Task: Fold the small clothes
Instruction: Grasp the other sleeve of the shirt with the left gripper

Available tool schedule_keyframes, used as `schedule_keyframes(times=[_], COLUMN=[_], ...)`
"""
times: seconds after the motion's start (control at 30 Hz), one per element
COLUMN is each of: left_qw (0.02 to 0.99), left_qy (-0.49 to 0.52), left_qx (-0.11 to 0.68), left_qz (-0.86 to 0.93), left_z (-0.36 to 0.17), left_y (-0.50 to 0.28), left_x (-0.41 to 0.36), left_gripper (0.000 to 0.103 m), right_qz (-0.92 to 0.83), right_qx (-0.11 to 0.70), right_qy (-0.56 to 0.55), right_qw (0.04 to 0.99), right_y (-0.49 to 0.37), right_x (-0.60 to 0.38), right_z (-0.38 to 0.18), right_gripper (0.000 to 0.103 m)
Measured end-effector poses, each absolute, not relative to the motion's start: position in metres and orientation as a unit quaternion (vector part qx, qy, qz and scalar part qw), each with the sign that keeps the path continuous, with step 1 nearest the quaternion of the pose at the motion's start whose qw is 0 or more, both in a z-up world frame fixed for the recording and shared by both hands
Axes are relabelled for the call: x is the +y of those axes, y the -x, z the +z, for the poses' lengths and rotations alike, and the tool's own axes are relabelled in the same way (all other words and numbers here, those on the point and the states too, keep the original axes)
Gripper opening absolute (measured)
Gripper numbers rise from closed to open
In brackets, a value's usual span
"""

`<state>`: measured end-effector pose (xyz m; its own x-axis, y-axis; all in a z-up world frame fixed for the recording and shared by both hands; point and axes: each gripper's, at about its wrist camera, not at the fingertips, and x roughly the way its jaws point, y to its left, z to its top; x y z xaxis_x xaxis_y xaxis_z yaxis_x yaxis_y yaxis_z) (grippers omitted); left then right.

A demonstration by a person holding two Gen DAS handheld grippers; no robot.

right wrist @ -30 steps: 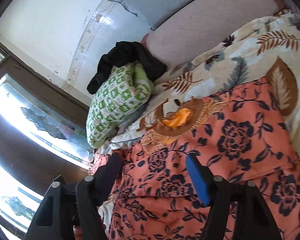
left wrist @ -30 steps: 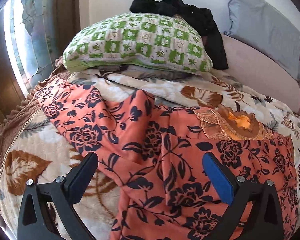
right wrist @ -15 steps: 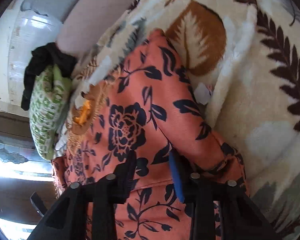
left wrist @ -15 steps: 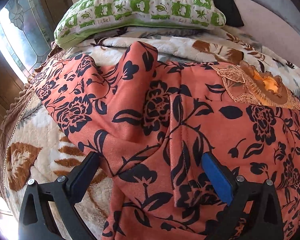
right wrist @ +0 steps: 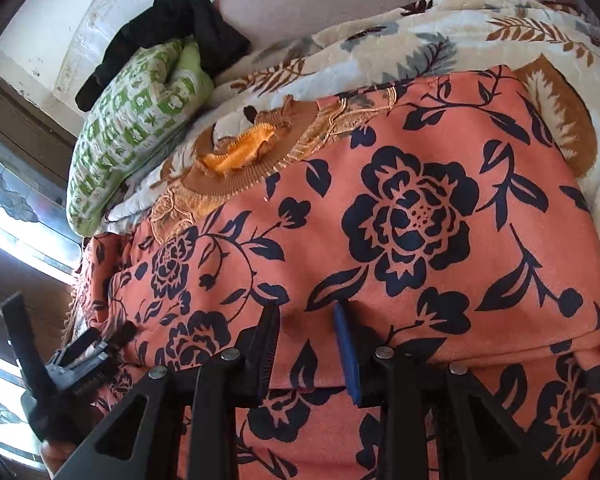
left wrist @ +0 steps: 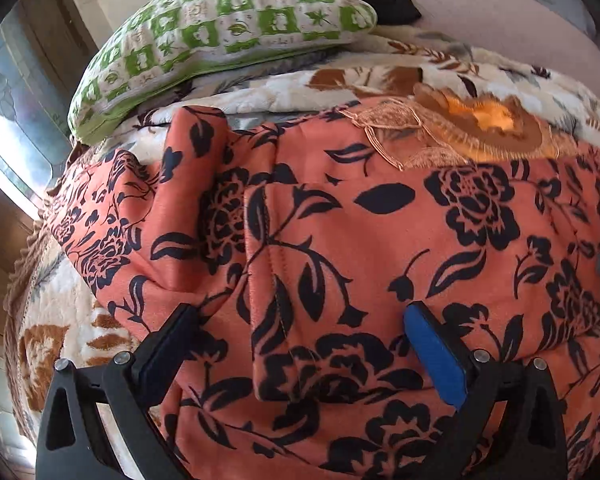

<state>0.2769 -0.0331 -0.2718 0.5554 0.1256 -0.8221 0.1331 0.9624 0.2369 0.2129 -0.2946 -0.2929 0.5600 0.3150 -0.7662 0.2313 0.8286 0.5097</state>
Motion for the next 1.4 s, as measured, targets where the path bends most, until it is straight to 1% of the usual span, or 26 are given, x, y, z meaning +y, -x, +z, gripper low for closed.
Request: schedule_keyframes(times=[0.03,0.07,0.13,0.17,0.27,0.37,0.43,0.5,0.6,0.7,0.83,0.87,0.93,0.97,1.0,1.1,1.23,1.4], left_qw=[0.879,0.879,0.877,0.876,0.872,0.848,0.860,0.880,0.892,0.879,0.869,0.868,0.858,0.850,0.841,0.821,0.807,0.809], left_qy=[-0.132,-0.116,-0.051,-0.034,-0.057,-0.073,-0.052,-0.021,0.066,0.147,0.209,0.214,0.237,0.256,0.275,0.328,0.372,0.381], left_qx=[0.458,0.462,0.478,0.481,0.486,0.524,0.506,0.474,0.447,0.445,0.437,0.436,0.448,0.456,0.462,0.467,0.455,0.440], left_qz=[0.004,0.007,0.006,0.002,-0.004,-0.036,-0.048,-0.023,0.017,0.089,0.100,0.102,0.082,0.070,0.059,0.034,0.060,0.082], left_z=[-0.271,-0.273,-0.275,-0.275,-0.272,-0.261,-0.243,-0.218,-0.193,-0.199,-0.209,-0.212,-0.224,-0.229,-0.234,-0.249,-0.264,-0.262], left_y=[-0.273,-0.273,-0.275,-0.275,-0.273,-0.284,-0.289,-0.291,-0.300,-0.312,-0.326,-0.333,-0.348,-0.356,-0.363,-0.382,-0.396,-0.406], left_x=[-0.033,-0.030,-0.016,-0.012,-0.016,-0.020,-0.008,0.019,0.085,0.161,0.239,0.252,0.273,0.281,0.287,0.298,0.314,0.321], left_gripper=[0.103,0.103,0.103,0.103,0.103,0.103,0.103,0.103,0.103,0.103,0.102,0.101,0.086,0.064,0.055,0.055,0.055,0.055], right_qz=[0.026,0.030,0.042,0.046,0.048,0.043,0.041,0.040,0.039,0.037,0.038,0.039,0.040,0.040,0.039,0.038,0.039,0.041], right_qx=[0.474,0.474,0.468,0.465,0.466,0.466,0.468,0.469,0.467,0.467,0.468,0.469,0.470,0.470,0.471,0.471,0.472,0.473], right_qy=[-0.302,-0.317,-0.351,-0.366,-0.373,-0.340,-0.313,-0.295,-0.290,-0.296,-0.297,-0.296,-0.295,-0.298,-0.300,-0.299,-0.296,-0.302], right_qw=[0.827,0.821,0.810,0.804,0.801,0.816,0.826,0.832,0.835,0.833,0.831,0.832,0.831,0.830,0.829,0.829,0.830,0.827], right_y=[-0.213,-0.211,-0.207,-0.206,-0.207,-0.207,-0.210,-0.210,-0.208,-0.208,-0.209,-0.209,-0.210,-0.211,-0.211,-0.211,-0.212,-0.214], right_x=[-0.297,-0.302,-0.317,-0.322,-0.320,-0.310,-0.302,-0.298,-0.298,-0.299,-0.301,-0.301,-0.301,-0.302,-0.302,-0.301,-0.300,-0.301], right_z=[-0.293,-0.295,-0.300,-0.303,-0.303,-0.299,-0.297,-0.295,-0.295,-0.296,-0.296,-0.296,-0.296,-0.296,-0.296,-0.296,-0.296,-0.296], right_gripper=[0.032,0.032,0.032,0.032,0.032,0.032,0.032,0.032,0.032,0.032,0.032,0.032,0.032,0.032,0.032,0.032,0.032,0.032])
